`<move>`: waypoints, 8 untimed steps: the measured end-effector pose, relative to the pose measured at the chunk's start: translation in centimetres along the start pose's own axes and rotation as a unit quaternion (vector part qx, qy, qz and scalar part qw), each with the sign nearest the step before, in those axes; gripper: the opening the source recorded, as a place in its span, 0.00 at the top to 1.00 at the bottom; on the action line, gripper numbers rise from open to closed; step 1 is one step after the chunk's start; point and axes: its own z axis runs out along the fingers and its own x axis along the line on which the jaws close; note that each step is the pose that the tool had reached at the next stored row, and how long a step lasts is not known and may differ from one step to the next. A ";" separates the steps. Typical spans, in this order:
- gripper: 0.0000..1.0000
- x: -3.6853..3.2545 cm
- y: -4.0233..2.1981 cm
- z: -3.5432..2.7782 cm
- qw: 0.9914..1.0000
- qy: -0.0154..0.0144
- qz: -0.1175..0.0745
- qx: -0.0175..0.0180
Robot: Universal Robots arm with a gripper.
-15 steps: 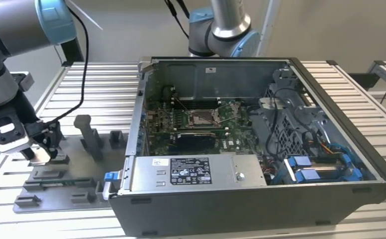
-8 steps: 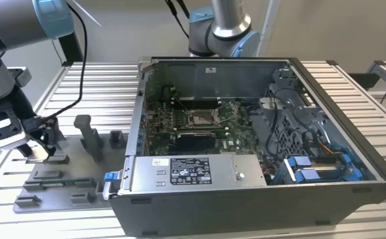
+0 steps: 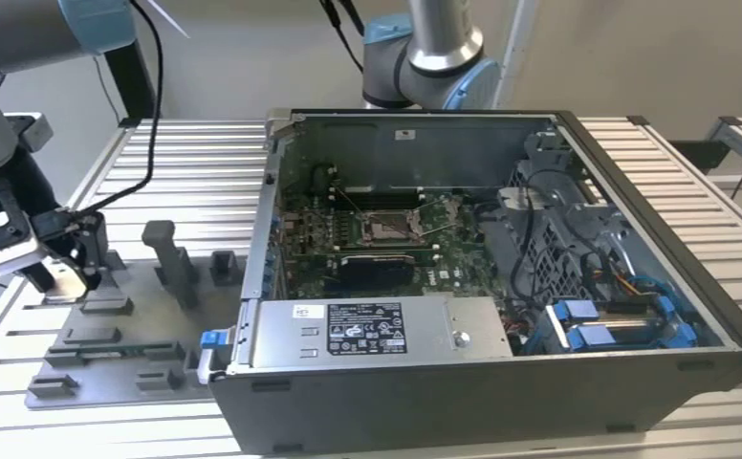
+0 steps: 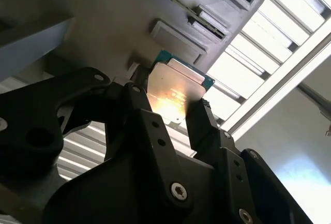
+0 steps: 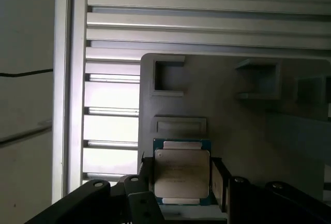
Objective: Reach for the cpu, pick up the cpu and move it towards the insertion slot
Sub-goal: 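Pick up the cpu and move it towards the insertion slot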
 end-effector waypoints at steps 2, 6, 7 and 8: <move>1.00 0.00 0.01 -0.34 1.000 0.000 0.000 0.000; 1.00 0.00 0.04 -1.15 1.000 0.000 0.000 0.000; 1.00 0.00 0.05 -1.39 1.000 0.000 0.000 0.000; 1.00 0.00 0.06 -1.62 1.000 0.000 0.000 0.000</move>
